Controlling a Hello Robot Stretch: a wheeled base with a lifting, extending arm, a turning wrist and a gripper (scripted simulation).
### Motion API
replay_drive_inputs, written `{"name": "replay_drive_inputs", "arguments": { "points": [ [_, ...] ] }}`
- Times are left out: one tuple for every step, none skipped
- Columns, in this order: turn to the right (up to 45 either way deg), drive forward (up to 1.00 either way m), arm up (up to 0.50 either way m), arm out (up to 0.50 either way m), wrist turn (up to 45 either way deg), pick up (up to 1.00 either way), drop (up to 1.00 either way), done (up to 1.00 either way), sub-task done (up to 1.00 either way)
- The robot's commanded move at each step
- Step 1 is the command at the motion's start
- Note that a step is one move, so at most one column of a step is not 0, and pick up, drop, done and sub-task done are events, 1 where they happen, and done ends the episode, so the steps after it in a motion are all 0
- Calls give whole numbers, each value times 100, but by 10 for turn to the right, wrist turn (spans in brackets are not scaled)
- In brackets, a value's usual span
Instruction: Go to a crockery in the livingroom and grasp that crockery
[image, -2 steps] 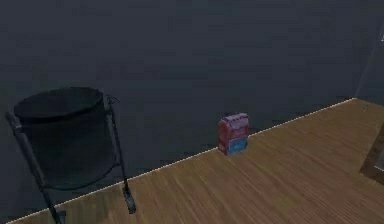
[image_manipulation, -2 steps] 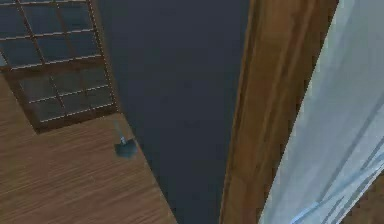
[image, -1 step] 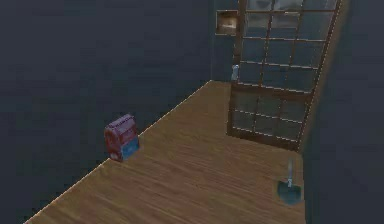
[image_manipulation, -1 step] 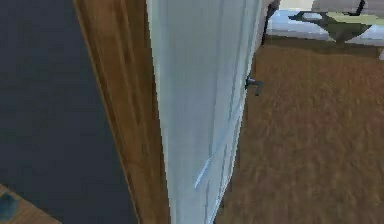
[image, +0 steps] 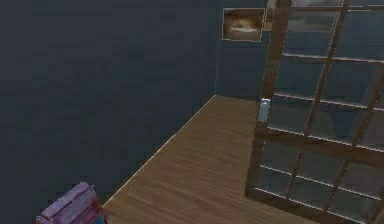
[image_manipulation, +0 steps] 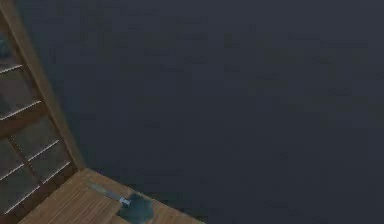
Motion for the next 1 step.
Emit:
{"name": "replay_drive_inputs", "arguments": {
  "points": [
    [0, 100, 0, 0, 0, 0, 0, 0, 0]
  ]
}}
